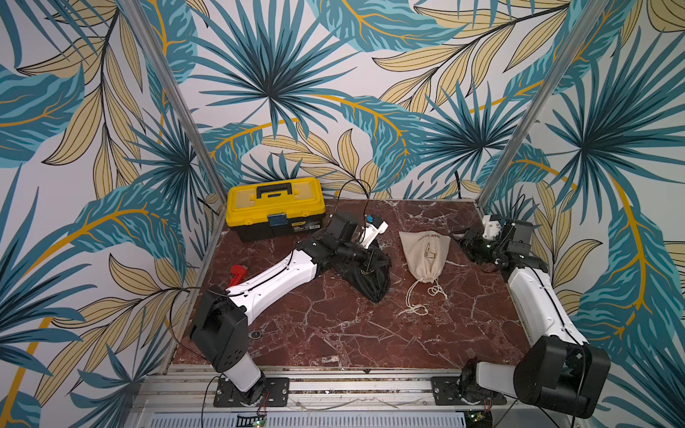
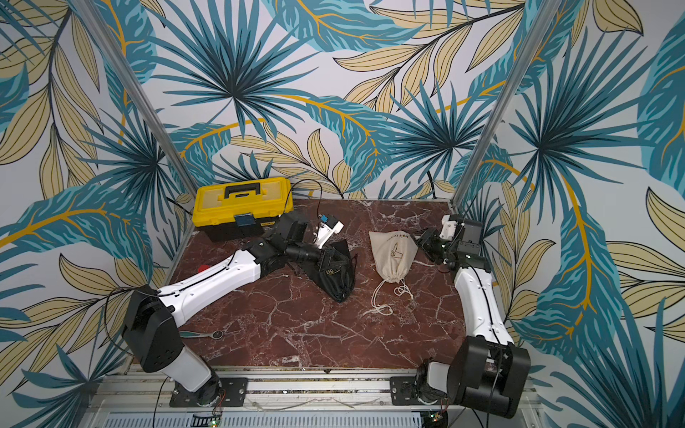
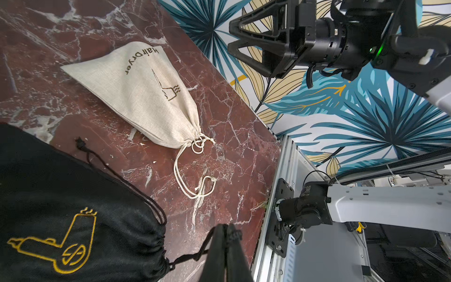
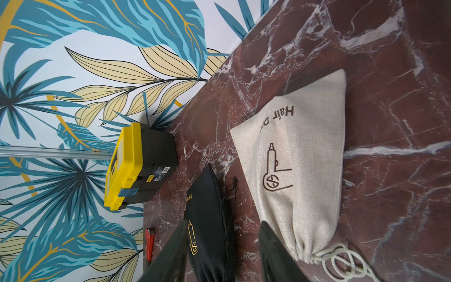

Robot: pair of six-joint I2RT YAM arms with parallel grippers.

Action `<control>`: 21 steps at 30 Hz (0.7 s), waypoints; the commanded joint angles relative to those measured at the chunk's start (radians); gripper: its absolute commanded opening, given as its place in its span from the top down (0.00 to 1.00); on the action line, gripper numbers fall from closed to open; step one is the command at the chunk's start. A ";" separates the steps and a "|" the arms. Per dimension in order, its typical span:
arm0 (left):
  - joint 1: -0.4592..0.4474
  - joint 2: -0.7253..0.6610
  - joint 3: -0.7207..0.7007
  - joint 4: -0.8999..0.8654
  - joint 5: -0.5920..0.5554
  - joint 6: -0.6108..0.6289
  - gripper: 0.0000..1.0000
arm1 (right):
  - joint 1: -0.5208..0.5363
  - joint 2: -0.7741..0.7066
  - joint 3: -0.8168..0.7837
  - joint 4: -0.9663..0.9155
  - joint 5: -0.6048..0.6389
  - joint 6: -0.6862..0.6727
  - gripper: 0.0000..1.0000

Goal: Pack away hair dryers
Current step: Place the drawstring at the center of the board.

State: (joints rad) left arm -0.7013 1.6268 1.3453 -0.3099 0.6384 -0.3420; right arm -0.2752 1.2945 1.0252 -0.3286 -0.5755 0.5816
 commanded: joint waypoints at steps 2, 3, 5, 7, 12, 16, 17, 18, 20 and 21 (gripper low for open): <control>-0.017 -0.024 -0.057 0.011 -0.041 0.014 0.98 | -0.003 -0.001 -0.024 -0.031 0.050 -0.074 0.52; -0.020 -0.028 -0.063 -0.011 -0.081 0.024 0.93 | -0.002 -0.005 -0.024 -0.037 0.062 -0.087 0.50; -0.021 -0.040 -0.071 -0.041 -0.157 0.043 0.70 | -0.002 -0.012 -0.029 -0.040 0.088 -0.115 0.46; -0.023 -0.048 -0.070 -0.075 -0.222 0.065 0.46 | -0.002 -0.021 -0.039 -0.037 0.121 -0.144 0.43; -0.023 -0.054 -0.052 -0.132 -0.360 0.130 0.19 | 0.002 -0.069 -0.091 0.027 0.234 -0.226 0.37; -0.023 -0.064 -0.037 -0.170 -0.461 0.172 0.09 | 0.021 -0.125 -0.120 0.080 0.321 -0.279 0.35; -0.023 -0.073 -0.038 -0.181 -0.500 0.185 0.07 | 0.030 -0.139 -0.124 0.094 0.345 -0.293 0.35; -0.023 -0.082 -0.039 -0.192 -0.541 0.192 0.00 | 0.040 -0.151 -0.131 0.101 0.362 -0.305 0.35; -0.022 -0.118 -0.059 -0.199 -0.622 0.211 0.00 | 0.057 -0.183 -0.156 0.174 0.393 -0.334 0.35; -0.023 -0.132 -0.072 -0.198 -0.664 0.220 0.00 | 0.064 -0.198 -0.173 0.203 0.402 -0.347 0.35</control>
State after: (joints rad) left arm -0.7231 1.5646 1.2968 -0.4786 0.1349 -0.1753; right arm -0.2310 1.1309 0.8948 -0.2298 -0.2535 0.3077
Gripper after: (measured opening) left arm 0.994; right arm 0.651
